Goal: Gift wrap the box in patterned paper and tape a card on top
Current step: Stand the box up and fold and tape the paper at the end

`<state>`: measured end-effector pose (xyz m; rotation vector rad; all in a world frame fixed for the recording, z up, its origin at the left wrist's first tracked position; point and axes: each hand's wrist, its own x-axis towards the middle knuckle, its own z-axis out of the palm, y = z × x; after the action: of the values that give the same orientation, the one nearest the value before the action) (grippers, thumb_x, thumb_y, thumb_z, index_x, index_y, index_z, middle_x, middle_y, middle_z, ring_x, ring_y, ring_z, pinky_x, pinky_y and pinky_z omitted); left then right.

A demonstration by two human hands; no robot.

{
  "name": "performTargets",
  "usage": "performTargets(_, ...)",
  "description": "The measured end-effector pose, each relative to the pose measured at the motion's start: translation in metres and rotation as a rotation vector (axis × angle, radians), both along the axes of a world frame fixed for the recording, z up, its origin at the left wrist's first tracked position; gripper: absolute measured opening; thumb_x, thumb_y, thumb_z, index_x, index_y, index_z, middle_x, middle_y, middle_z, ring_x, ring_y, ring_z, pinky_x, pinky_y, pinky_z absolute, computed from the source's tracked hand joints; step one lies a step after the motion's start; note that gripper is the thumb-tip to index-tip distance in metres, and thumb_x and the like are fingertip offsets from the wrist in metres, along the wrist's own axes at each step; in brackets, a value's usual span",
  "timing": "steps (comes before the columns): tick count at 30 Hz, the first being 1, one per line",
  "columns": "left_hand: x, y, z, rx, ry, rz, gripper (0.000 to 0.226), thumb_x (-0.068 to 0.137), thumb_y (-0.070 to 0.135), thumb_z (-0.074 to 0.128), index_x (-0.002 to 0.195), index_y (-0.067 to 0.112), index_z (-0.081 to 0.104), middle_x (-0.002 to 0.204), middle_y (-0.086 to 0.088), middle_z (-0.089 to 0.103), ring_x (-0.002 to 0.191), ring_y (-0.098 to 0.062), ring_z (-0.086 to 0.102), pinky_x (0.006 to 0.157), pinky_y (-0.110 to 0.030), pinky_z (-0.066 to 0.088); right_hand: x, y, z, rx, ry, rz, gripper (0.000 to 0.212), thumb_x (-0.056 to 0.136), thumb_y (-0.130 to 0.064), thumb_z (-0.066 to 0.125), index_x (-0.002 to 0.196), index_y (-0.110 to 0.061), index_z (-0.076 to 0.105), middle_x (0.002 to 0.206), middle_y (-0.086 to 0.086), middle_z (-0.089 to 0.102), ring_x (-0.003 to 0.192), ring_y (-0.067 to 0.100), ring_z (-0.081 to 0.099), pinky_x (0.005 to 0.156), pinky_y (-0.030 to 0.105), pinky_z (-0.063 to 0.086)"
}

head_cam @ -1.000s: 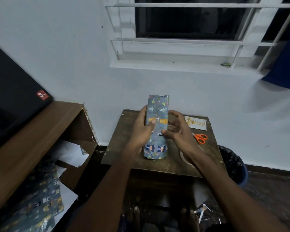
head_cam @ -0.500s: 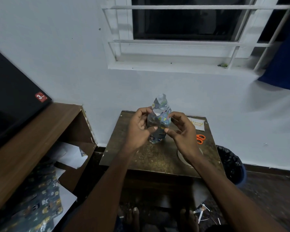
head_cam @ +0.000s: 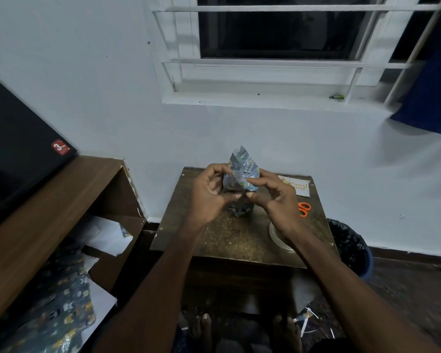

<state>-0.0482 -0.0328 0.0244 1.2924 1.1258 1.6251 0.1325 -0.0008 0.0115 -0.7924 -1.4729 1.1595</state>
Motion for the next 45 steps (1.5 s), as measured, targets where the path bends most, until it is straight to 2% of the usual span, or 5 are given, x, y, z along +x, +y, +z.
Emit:
performTargets(14, -0.003, -0.015, 0.014, -0.002, 0.168, -0.003, 0.064, 0.076, -0.001, 0.091, 0.123, 0.0, 0.047, 0.122, -0.012, 0.073, 0.115, -0.022, 0.073, 0.095, -0.042, 0.062, -0.003, -0.003, 0.007, 0.043, -0.082, 0.013, 0.025, 0.087, -0.005, 0.081, 0.11, -0.015, 0.083, 0.134, 0.001, 0.065, 0.127, 0.012, 0.061, 0.106, 0.046, 0.055)
performTargets(20, -0.007, -0.021, 0.032, 0.244, 0.417, 0.081, 0.077, 0.083, 0.011, 0.088, 0.143, 0.01, 0.04, 0.15, -0.003, 0.041, 0.136, -0.024, 0.058, 0.091, -0.046, 0.064, -0.008, 0.002, 0.006, 0.049, -0.112, -0.037, 0.022, 0.088, -0.015, 0.082, 0.107, -0.028, 0.084, 0.131, -0.005, 0.064, 0.127, 0.017, 0.061, 0.098, 0.055, 0.058)
performTargets(26, -0.023, -0.023, 0.043, 0.347, 0.928, 0.322, 0.041, 0.078, 0.053, 0.09, 0.101, 0.025, 0.069, 0.161, 0.012, 0.039, 0.13, -0.002, 0.056, 0.078, -0.042, 0.063, -0.009, -0.003, 0.012, 0.093, -0.149, -0.063, 0.022, 0.086, -0.017, 0.083, 0.104, -0.03, 0.083, 0.131, -0.003, 0.064, 0.128, 0.011, 0.058, 0.105, 0.045, 0.054)
performTargets(41, -0.018, -0.01, 0.039, 0.361, 0.63, 0.323, 0.019, 0.09, 0.03, 0.085, 0.086, 0.015, 0.073, 0.136, -0.001, 0.058, 0.113, -0.012, 0.065, 0.085, -0.017, 0.054, -0.011, -0.002, 0.014, 0.052, -0.146, 0.012, 0.015, 0.096, -0.022, 0.075, 0.108, -0.018, 0.082, 0.128, 0.001, 0.06, 0.119, 0.019, 0.064, 0.073, 0.039, 0.064)
performTargets(45, -0.014, -0.01, 0.041, 0.375, 0.601, 0.359, 0.019, 0.091, 0.031, 0.083, 0.089, 0.014, 0.075, 0.133, -0.003, 0.061, 0.114, -0.009, 0.066, 0.08, -0.024, 0.059, -0.005, 0.001, 0.015, 0.197, -0.328, 0.002, 0.045, 0.082, -0.02, 0.088, 0.124, -0.023, 0.074, 0.122, -0.006, 0.062, 0.119, 0.005, 0.059, 0.096, 0.035, 0.058)
